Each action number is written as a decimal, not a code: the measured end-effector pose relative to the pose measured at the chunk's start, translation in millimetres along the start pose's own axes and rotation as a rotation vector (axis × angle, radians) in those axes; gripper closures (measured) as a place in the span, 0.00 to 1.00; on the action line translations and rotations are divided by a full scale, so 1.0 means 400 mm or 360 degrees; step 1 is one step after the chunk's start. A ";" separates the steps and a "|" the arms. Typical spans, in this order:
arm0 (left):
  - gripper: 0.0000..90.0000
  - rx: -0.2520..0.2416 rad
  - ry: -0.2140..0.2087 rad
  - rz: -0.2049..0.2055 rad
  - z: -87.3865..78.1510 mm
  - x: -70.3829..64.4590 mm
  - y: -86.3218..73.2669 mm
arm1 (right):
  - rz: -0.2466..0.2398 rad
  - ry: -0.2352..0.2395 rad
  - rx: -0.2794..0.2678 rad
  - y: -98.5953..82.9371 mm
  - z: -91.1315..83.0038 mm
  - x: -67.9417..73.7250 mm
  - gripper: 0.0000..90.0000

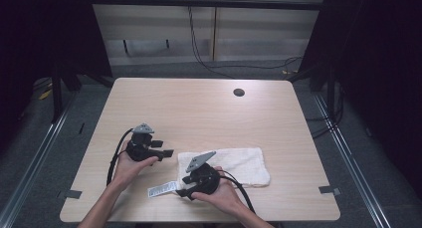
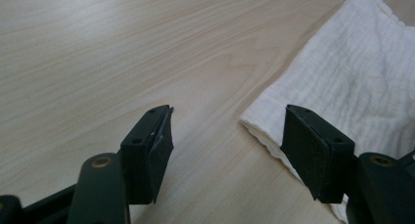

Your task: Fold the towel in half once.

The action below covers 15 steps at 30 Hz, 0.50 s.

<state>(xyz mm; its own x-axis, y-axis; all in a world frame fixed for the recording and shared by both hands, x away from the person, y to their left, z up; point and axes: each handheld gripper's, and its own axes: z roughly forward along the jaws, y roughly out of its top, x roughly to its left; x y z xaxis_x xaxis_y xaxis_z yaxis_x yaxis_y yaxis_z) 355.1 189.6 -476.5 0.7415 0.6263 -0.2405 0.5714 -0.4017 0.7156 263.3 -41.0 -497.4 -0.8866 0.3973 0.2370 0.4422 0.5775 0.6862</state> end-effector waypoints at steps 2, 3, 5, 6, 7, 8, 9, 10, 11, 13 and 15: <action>0.40 0.0002 -0.0003 0.0014 0.005 -0.002 0.001 | -0.0029 0.0004 -0.0025 -0.006 0.004 0.006 0.54; 0.40 0.0002 -0.0003 0.0014 0.005 -0.002 0.001 | -0.0029 0.0004 -0.0025 -0.006 0.004 0.006 0.54; 0.40 0.0019 0.0003 0.0021 0.010 -0.007 0.000 | -0.0044 0.0026 -0.0022 -0.007 0.006 0.013 0.55; 0.40 0.0020 -0.0005 0.0021 0.011 -0.007 0.000 | -0.0074 0.0021 -0.0016 -0.008 0.007 0.014 0.55; 0.40 0.0022 0.0001 0.0024 0.011 -0.008 0.000 | -0.0081 0.0027 -0.0009 -0.008 0.006 0.015 0.58; 0.40 0.0021 -0.0001 0.0020 0.010 -0.009 -0.001 | -0.0121 -0.0006 -0.0002 -0.009 0.005 0.017 0.65; 0.40 0.0021 -0.0002 0.0018 0.009 -0.009 -0.002 | -0.0156 -0.0031 -0.0004 -0.011 0.005 0.020 0.66; 0.40 0.0022 -0.0003 0.0016 0.007 -0.009 -0.003 | -0.0154 -0.0039 -0.0011 -0.013 0.004 0.020 0.67; 0.40 0.0022 -0.0003 0.0016 0.007 -0.009 -0.003 | -0.0171 -0.0046 -0.0020 -0.015 0.005 0.020 0.67; 0.40 0.0015 0.0012 0.0011 0.002 -0.005 -0.004 | -0.0179 -0.0057 -0.0031 -0.018 0.005 0.023 0.67; 0.40 0.0009 0.0020 0.0001 0.002 -0.002 -0.005 | -0.0218 -0.0070 -0.0028 -0.018 0.006 0.027 0.67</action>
<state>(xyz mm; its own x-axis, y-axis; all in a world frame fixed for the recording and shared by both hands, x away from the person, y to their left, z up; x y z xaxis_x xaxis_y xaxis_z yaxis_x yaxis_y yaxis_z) 353.7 189.4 -478.1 0.7373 0.6345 -0.2319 0.5732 -0.4058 0.7119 250.8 -39.4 -501.6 -0.9315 0.3466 0.1105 0.3150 0.6161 0.7219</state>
